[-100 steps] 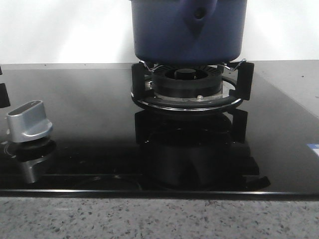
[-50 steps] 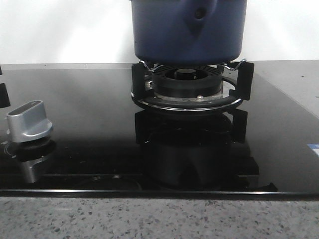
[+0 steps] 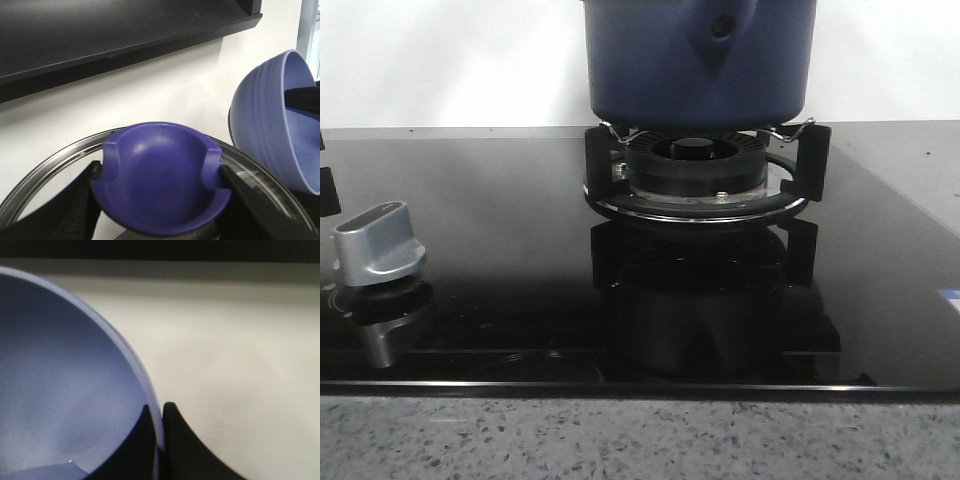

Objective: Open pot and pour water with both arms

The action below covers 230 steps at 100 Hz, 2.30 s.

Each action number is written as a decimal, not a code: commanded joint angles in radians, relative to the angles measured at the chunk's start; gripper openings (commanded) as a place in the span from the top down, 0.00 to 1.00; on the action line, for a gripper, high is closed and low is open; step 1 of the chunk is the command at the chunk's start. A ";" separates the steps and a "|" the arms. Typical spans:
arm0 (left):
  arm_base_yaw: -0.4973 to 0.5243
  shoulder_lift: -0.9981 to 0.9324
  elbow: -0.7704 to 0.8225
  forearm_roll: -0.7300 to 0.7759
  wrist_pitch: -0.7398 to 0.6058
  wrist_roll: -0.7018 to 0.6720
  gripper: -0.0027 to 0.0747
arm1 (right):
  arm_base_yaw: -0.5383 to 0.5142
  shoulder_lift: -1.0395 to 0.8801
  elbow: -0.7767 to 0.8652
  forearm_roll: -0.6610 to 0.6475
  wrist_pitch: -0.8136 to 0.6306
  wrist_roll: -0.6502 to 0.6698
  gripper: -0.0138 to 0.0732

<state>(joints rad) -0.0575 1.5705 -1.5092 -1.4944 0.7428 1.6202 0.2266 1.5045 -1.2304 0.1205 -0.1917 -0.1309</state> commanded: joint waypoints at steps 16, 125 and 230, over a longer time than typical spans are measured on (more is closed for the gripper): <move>0.002 -0.055 -0.039 -0.088 -0.004 -0.009 0.72 | 0.028 -0.052 -0.008 -0.004 -0.117 -0.003 0.91; 0.002 -0.055 -0.039 -0.088 -0.002 -0.009 0.72 | 0.062 -0.048 0.284 -0.067 -0.837 -0.003 0.91; 0.002 -0.055 -0.039 -0.088 -0.002 -0.009 0.72 | 0.062 -0.048 0.284 -0.067 -0.854 -0.003 0.91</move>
<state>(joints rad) -0.0575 1.5705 -1.5092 -1.4944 0.7428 1.6202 0.2865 1.5034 -0.9188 0.0604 -0.9529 -0.1309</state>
